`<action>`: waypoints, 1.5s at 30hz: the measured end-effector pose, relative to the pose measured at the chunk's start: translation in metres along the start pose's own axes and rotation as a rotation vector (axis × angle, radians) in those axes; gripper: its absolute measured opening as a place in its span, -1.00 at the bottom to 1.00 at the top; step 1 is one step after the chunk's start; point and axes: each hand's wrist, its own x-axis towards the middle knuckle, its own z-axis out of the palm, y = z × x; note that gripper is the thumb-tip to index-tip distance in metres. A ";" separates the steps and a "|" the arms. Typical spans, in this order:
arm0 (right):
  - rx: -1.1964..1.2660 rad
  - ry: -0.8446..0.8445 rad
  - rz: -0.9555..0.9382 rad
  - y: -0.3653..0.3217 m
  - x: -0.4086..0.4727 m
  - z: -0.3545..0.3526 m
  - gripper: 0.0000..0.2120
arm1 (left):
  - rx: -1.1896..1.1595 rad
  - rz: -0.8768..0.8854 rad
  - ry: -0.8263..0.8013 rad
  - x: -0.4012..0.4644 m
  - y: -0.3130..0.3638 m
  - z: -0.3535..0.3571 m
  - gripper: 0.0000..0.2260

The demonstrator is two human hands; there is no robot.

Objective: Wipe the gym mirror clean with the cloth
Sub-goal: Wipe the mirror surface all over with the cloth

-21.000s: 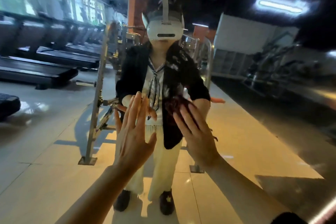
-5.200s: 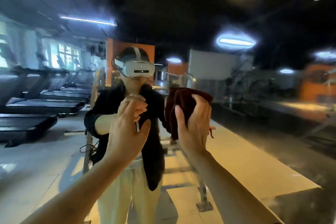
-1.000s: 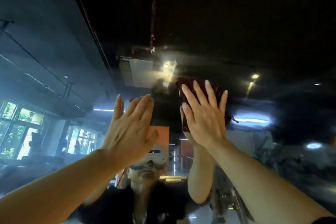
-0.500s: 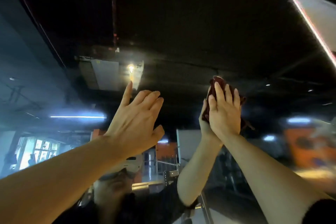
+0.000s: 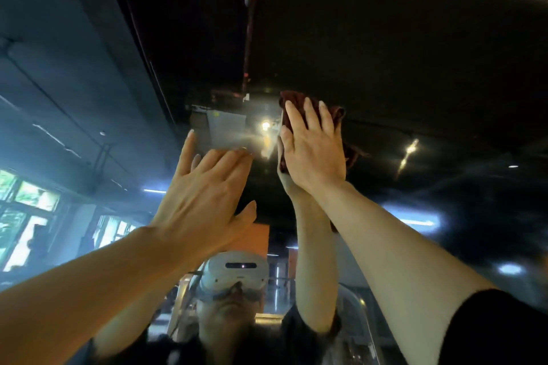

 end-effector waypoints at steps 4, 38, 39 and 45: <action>0.015 -0.008 -0.026 -0.074 0.008 0.005 -0.50 | 0.027 -0.034 0.007 -0.035 -0.064 -0.014 -0.44; -0.001 0.174 0.398 -0.148 -0.132 0.023 -0.53 | -0.088 -0.062 -0.004 -0.151 -0.143 0.005 -0.30; -0.012 0.168 0.401 -0.157 -0.132 0.026 -0.53 | -0.084 -0.059 -0.005 -0.151 -0.143 0.005 -0.30; 0.042 -0.027 -0.159 -0.171 -0.167 0.017 -0.51 | -0.063 -0.050 -0.038 -0.150 -0.142 0.004 -0.32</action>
